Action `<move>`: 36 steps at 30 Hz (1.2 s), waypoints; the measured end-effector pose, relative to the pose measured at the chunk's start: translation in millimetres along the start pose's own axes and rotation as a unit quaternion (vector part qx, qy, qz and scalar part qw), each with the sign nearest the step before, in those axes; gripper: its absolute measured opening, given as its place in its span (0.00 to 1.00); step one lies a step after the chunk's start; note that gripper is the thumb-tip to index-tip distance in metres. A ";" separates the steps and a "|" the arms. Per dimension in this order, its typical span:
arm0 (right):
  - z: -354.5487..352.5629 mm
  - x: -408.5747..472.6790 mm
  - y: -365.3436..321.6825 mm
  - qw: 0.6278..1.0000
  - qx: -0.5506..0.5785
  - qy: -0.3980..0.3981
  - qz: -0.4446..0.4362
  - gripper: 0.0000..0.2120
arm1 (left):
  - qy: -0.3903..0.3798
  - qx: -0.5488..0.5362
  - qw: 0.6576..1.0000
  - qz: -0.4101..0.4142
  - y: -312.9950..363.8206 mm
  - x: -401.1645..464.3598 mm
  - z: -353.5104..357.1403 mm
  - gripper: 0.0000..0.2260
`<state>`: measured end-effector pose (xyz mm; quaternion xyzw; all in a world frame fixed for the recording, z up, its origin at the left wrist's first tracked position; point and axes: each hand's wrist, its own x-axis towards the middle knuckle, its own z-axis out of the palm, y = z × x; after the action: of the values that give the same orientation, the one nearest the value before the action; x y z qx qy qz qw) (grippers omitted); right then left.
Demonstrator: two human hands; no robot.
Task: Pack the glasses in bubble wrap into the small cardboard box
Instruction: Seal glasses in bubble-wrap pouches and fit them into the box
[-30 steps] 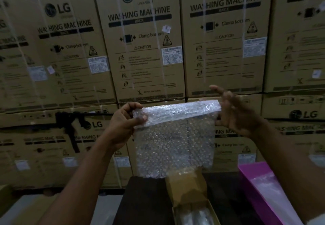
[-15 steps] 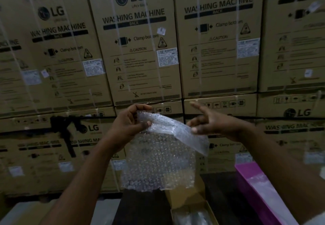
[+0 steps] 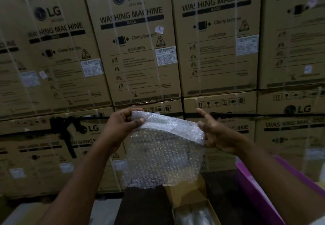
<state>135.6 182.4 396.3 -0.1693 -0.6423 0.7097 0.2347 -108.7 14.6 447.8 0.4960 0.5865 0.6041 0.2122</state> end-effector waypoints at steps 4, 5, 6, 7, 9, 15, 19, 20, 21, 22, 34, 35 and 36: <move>6.3 7.4 9.5 0.998 -0.009 0.067 0.013 0.52 | 0.012 0.011 1.000 -0.026 -2.9 0.5 2.9 0.10; 4.7 8.9 10.2 0.996 0.014 0.088 0.010 0.48 | 0.011 0.012 0.999 -0.032 -3.5 0.4 1.7 0.10; 0.8 10.9 11.4 0.994 0.036 0.102 0.005 0.44 | 0.009 0.010 0.999 -0.039 -4.5 -0.1 0.0 0.10; -2.5 11.5 12.7 0.993 0.046 0.112 0.004 0.39 | 0.008 0.008 0.999 -0.046 -6.0 -0.5 -1.1 0.10; -5.0 11.1 15.8 0.991 0.026 0.130 0.004 0.30 | 0.007 0.007 0.998 -0.058 -9.7 -1.6 -0.9 0.09; 2.9 11.9 11.6 0.986 0.018 0.160 -0.032 0.09 | -0.064 -0.027 0.987 -0.145 -20.7 -11.0 14.7 0.14; -1.2 12.7 4.1 0.985 0.023 0.163 -0.045 0.09 | -0.123 -0.080 0.979 -0.144 -25.5 -9.2 8.1 0.22; -4.5 12.5 2.6 0.986 0.022 0.159 -0.043 0.12 | -0.118 -0.078 0.979 -0.144 -25.7 -9.1 7.6 0.22; -7.7 11.7 1.2 0.987 0.021 0.152 -0.042 0.15 | -0.106 -0.083 0.980 -0.145 -25.1 -9.4 7.9 0.20; -11.0 10.6 -0.4 0.989 0.020 0.141 -0.039 0.17 | -0.086 -0.089 0.981 -0.147 -24.4 -9.2 7.9 0.16; -11.5 7.9 1.2 0.992 0.015 0.122 -0.038 0.14 | -0.169 -0.160 0.945 -0.230 -27.3 -26.5 7.4 0.29; -10.9 8.2 1.8 0.991 0.010 0.126 -0.037 0.14 | -0.150 -0.138 0.952 -0.228 -28.2 -26.2 9.3 0.24; -10.7 8.0 1.4 0.991 0.005 0.127 -0.038 0.14 | -0.134 -0.112 0.960 -0.217 -29.0 -25.1 10.4 0.18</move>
<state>134.6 195.5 394.1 -0.2323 -0.6095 0.6764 0.3422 -98.8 5.1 410.5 0.4066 0.5745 0.5335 0.4691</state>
